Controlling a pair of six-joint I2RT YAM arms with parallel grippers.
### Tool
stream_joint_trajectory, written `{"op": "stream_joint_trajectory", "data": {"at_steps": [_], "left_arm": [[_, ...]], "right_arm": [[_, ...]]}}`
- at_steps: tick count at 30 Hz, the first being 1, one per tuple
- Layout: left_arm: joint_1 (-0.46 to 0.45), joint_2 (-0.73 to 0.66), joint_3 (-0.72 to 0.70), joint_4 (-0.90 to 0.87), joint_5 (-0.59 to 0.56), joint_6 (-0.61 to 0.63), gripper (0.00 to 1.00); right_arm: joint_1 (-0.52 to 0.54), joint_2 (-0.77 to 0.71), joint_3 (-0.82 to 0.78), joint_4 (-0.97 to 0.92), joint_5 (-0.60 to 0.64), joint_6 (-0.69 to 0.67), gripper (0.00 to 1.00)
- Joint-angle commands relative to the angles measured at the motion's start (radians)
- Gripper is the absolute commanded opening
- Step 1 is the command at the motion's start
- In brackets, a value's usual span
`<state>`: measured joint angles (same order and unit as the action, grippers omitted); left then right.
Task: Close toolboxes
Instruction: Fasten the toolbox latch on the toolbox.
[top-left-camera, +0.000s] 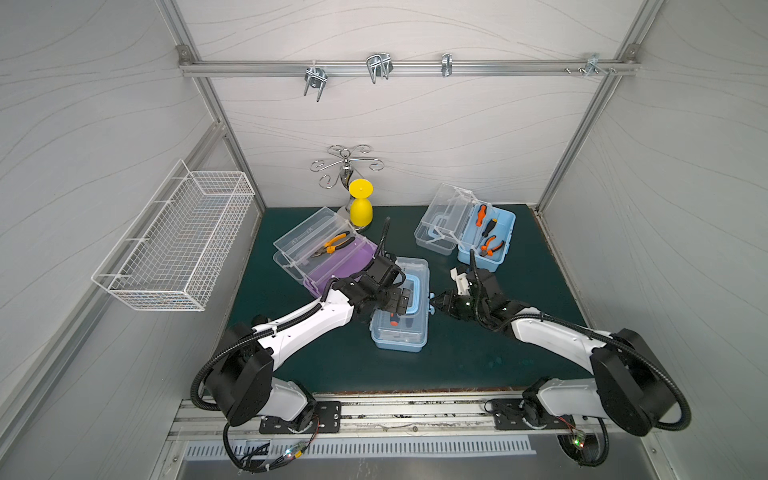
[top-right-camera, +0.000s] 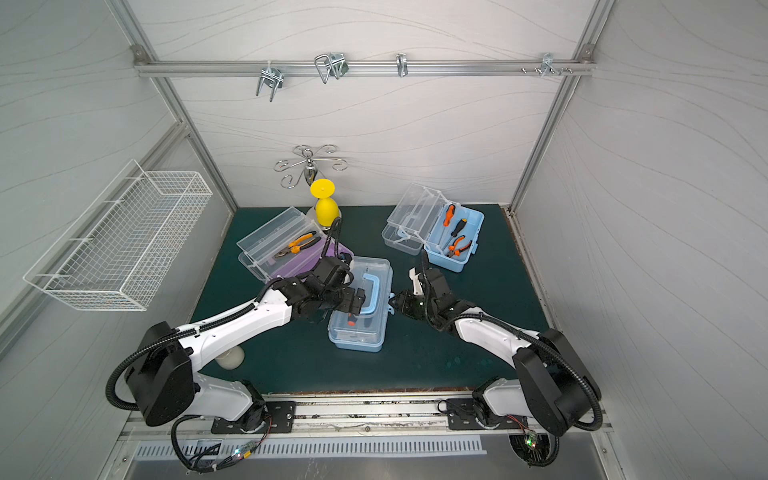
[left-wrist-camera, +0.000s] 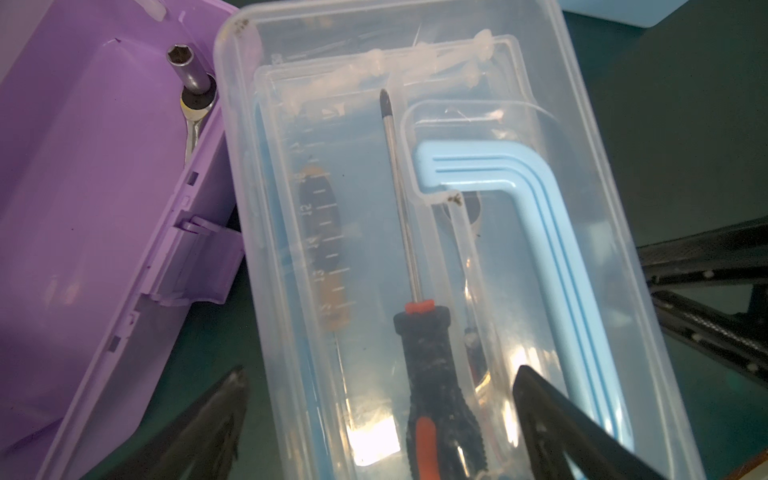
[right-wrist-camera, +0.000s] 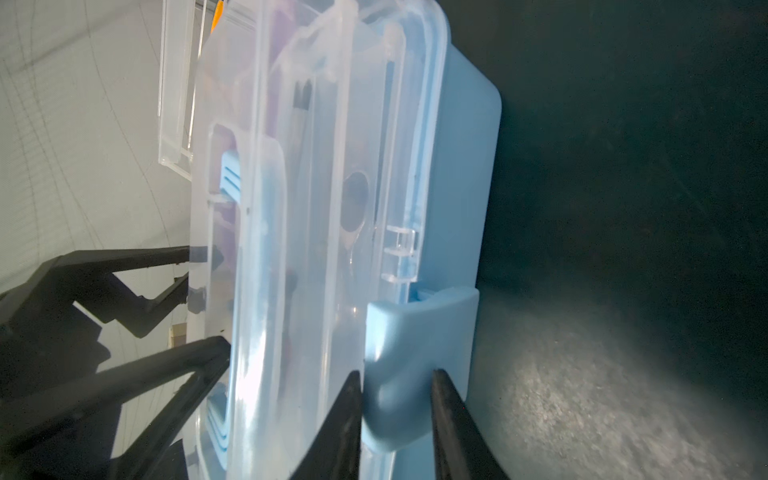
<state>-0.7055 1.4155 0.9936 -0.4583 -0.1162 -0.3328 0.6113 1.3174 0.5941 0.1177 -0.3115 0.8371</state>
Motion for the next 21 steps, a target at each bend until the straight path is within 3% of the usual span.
{"op": "stream_joint_trajectory", "data": {"at_steps": [1,10,21], "left_arm": [[0.003,0.011,-0.006,0.009,0.0,-0.007,0.99],[0.002,0.009,-0.006,0.01,0.002,-0.008,0.99],[0.002,0.017,-0.013,0.027,0.013,-0.012,0.99]], "right_arm": [[0.007,-0.005,-0.011,0.03,-0.028,-0.004,0.27],[0.007,0.031,-0.024,0.139,-0.086,0.029,0.22],[0.01,0.073,0.019,0.077,-0.078,0.015,0.12]]}}
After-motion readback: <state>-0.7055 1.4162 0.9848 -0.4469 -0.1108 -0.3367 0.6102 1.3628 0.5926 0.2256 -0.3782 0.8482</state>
